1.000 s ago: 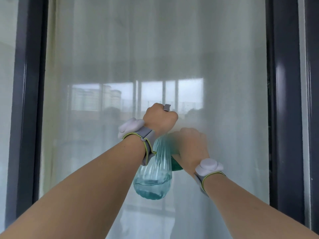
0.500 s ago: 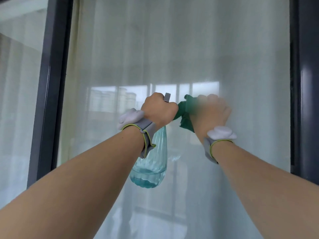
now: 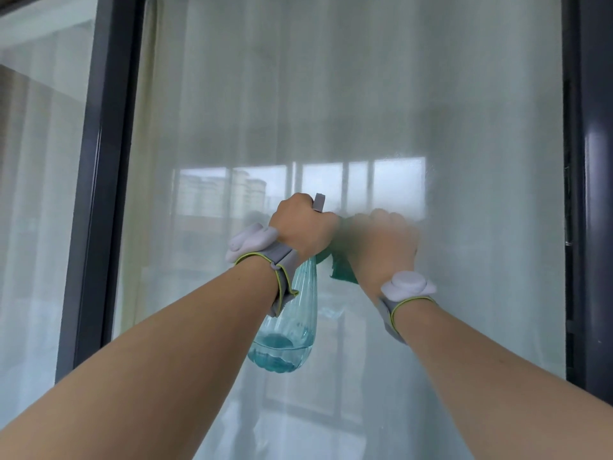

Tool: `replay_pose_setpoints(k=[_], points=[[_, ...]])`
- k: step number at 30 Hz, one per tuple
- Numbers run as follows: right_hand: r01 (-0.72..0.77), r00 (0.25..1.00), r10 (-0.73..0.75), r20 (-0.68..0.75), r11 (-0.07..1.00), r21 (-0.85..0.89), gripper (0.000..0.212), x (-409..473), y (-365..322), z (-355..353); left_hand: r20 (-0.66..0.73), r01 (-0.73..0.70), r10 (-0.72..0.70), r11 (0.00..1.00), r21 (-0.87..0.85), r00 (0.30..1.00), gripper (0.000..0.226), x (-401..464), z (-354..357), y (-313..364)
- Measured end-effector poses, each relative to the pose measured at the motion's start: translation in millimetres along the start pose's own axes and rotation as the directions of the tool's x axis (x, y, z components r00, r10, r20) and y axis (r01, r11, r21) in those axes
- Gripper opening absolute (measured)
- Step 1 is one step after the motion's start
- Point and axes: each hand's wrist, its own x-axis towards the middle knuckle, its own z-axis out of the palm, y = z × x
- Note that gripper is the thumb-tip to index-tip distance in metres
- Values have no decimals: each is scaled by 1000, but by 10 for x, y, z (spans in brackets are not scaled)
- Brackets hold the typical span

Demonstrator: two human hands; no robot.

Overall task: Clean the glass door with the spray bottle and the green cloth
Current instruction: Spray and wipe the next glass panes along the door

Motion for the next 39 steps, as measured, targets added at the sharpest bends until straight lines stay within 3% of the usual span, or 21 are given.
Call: replay_pose_setpoints(k=[7, 14, 21, 25, 33, 39], points=[[-124, 992, 124, -11, 992, -4, 30, -26, -51, -3, 5, 10, -10, 1000, -27, 1000, 31, -14, 127, -11], [130, 991, -129, 28, 992, -10, 33, -64, 156, -54, 51, -18, 20, 999, -34, 998, 26, -52, 195, -21], [-99, 994, 101, 34, 994, -54, 30, 52, 333, -174, 36, -27, 30, 997, -73, 999, 22, -95, 213, 171], [28, 996, -29, 84, 999, 23, 36, -289, 347, -264, 49, -47, 51, 996, -75, 998, 27, -68, 308, 157], [75, 994, -75, 77, 997, 4, 45, -626, 881, -432, 310, -86, 127, 986, -144, 942, 23, -166, 628, 383], [85, 992, -84, 92, 996, -7, 52, -814, 1213, -495, 401, -48, 126, 979, -198, 907, 24, -379, 937, 611]])
